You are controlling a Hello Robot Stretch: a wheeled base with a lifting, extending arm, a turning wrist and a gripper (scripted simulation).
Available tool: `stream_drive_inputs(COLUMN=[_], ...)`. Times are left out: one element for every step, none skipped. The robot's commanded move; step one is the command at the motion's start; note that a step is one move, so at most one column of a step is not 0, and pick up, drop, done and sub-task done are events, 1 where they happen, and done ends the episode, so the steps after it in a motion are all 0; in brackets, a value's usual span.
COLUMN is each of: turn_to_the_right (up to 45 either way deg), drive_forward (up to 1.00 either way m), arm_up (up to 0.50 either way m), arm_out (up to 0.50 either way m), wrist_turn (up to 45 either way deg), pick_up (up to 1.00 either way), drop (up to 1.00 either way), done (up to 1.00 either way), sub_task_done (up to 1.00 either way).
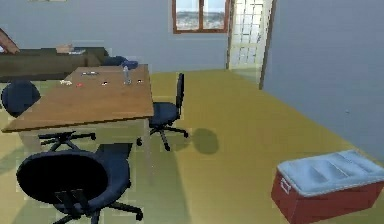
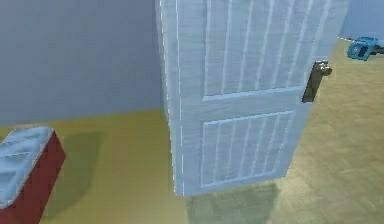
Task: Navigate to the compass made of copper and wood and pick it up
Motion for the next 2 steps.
stream_drive_inputs(turn_to_the_right=[3.0,0.0], drive_forward=[0.0,1.0], arm_up=[0.0,0.0], arm_out=[0.0,0.0], wrist_turn=[0.0,0.0], pick_up=[0.0,0.0], drop=[0.0,0.0], done=[0.0,0.0], sub_task_done=[0.0,0.0])
